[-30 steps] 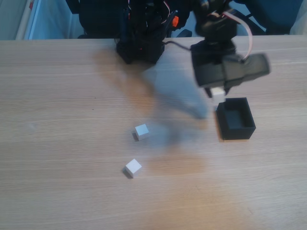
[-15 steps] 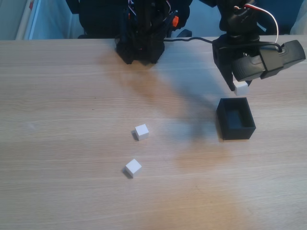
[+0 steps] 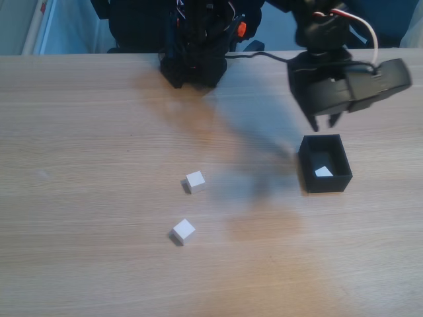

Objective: Pick blocks and place them in the box.

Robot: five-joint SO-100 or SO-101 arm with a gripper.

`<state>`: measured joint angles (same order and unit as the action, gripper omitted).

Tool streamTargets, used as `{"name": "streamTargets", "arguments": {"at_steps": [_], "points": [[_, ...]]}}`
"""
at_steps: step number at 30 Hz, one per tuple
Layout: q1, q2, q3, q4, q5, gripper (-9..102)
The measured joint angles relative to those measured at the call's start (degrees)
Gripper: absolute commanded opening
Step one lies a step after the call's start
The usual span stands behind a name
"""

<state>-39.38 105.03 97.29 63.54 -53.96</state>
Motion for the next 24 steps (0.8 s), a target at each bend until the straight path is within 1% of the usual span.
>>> {"name": "streamTargets", "arguments": {"at_steps": [3, 9, 13, 16, 24], "points": [[5.19, 5.19, 5.45, -0.97, -2.46, 0], [16.7, 19.34, 22.15, -3.43, -13.27, 2], [24.17, 27.16, 32.17, -3.43, -20.39, 7], [29.09, 30.41, 37.44, -4.31, -21.97, 14], [37.18, 29.36, 41.84, -13.1, -22.41, 19]]}}
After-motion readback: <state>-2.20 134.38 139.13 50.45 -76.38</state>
